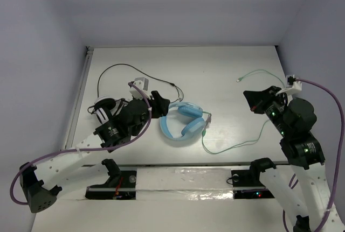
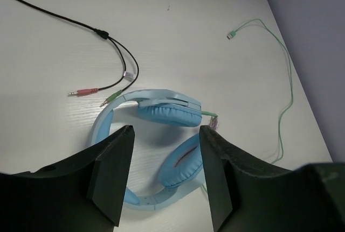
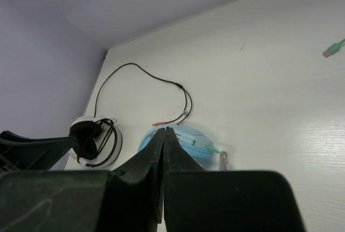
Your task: Wrap the headphones
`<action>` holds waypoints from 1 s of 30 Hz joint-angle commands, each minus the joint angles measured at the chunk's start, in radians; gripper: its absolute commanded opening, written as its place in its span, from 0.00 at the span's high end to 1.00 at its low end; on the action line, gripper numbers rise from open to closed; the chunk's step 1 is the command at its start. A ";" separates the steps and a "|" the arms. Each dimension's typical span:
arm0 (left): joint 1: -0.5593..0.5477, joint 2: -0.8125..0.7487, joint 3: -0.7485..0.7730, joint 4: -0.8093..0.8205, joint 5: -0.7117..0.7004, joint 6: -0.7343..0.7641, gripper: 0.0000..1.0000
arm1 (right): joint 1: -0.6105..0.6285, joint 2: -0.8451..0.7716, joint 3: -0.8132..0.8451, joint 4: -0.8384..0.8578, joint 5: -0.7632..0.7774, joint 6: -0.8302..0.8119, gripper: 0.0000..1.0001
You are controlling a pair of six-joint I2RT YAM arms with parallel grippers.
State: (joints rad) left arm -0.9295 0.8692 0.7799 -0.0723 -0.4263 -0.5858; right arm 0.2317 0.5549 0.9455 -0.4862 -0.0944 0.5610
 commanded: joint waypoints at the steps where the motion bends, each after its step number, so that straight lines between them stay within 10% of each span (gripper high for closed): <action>1: 0.000 -0.006 0.018 0.028 -0.009 -0.011 0.51 | -0.003 -0.013 -0.013 0.008 -0.014 -0.013 1.00; 6: 0.000 -0.021 -0.010 0.008 -0.025 -0.037 0.59 | -0.003 -0.018 -0.019 0.006 -0.018 -0.013 1.00; 13: 0.000 0.043 0.010 -0.144 -0.088 -0.117 1.00 | -0.003 -0.009 -0.054 0.049 -0.051 0.019 1.00; 24: -0.022 0.103 -0.139 -0.193 -0.052 -0.261 1.00 | -0.003 -0.010 -0.137 0.077 -0.070 0.033 0.93; 27: -0.032 0.146 -0.154 -0.196 -0.058 -0.299 0.82 | -0.003 0.014 -0.142 0.095 -0.080 0.030 0.75; 30: -0.042 0.203 -0.157 -0.181 -0.046 -0.315 0.44 | -0.003 0.031 -0.148 0.112 -0.100 0.027 0.42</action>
State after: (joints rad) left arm -0.9630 1.0393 0.6285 -0.2691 -0.4675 -0.8421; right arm 0.2317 0.5789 0.8028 -0.4507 -0.1589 0.6041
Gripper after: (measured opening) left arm 0.494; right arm 0.518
